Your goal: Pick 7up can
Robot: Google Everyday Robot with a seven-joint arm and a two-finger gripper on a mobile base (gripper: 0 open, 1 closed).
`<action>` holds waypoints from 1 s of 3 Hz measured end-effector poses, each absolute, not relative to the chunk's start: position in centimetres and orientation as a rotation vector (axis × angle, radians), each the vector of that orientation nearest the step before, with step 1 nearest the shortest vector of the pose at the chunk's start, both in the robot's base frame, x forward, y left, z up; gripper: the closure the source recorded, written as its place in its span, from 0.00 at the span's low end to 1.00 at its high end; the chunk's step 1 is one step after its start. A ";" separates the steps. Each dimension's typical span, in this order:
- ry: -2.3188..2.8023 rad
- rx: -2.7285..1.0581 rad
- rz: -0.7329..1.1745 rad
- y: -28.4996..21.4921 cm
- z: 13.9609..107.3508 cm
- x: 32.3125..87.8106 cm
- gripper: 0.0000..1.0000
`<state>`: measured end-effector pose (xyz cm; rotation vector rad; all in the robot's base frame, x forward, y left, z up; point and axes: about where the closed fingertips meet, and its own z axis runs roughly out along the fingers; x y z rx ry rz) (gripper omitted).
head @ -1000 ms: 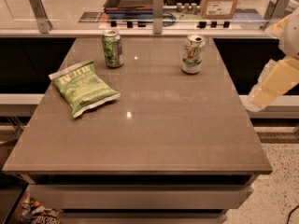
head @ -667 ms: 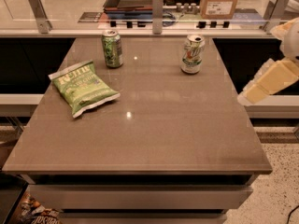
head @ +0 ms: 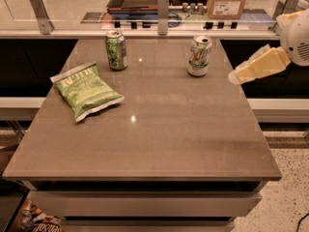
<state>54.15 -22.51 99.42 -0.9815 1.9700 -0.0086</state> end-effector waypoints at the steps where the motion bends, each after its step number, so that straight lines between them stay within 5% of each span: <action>1: 1.888 -0.883 -0.001 -21.6 100.2 57.1 0.00; 3: 1.862 -0.872 0.023 -20.7 100.0 58.4 0.00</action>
Offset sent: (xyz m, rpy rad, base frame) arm 0.0231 0.0092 0.0011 0.0640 -0.0599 -0.0218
